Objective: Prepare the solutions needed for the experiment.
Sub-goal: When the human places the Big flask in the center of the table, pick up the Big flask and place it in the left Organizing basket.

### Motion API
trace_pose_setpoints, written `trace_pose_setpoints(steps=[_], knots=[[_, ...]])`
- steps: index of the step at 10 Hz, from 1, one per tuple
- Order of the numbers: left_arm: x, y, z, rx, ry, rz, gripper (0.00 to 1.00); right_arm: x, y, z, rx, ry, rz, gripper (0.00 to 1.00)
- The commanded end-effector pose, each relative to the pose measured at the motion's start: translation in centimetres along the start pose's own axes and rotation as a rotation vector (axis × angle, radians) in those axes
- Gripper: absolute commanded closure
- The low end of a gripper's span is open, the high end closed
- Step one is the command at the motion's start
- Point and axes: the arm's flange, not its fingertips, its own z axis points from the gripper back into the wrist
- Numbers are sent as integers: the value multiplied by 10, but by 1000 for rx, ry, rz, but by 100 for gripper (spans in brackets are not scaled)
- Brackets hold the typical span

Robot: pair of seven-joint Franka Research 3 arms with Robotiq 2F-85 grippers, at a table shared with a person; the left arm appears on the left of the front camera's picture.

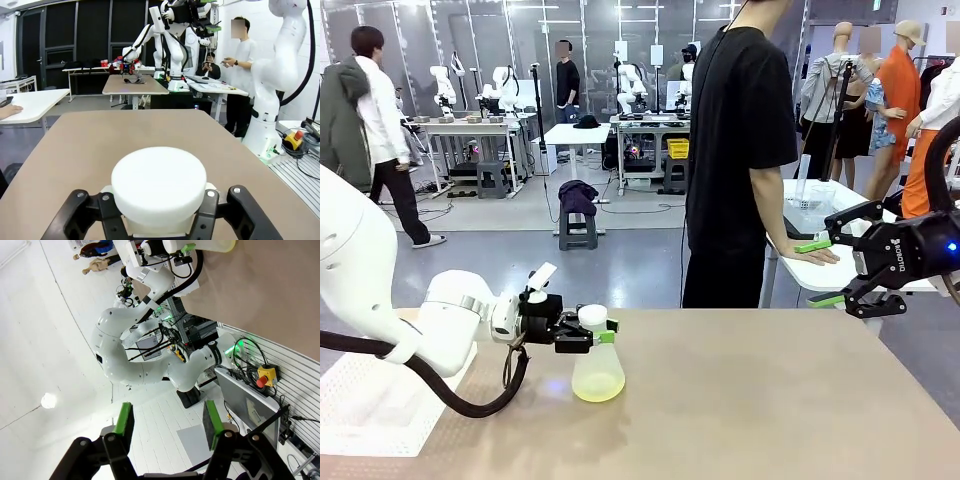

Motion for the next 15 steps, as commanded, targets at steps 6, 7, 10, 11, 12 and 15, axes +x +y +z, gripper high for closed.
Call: trace_pose_setpoints(steps=[6,7,10,11,12,15], knots=[[7,-9,15,19,-12,31,94,-1,1,1,4,2,5,30],[13,-10,15,21,-9,33,95,-1,1,1,4,2,5,30],[42,-18,19,37,13,16,100,-1,1,1,4,2,5,30],[57,-21,20,25,15,-15,100,-1,1,1,4,2,5,30],[72,-25,23,15,20,-38,100,-1,1,1,4,2,5,30],[133,-37,53,30,122,-99,100,-1,1,1,4,2,5,30]])
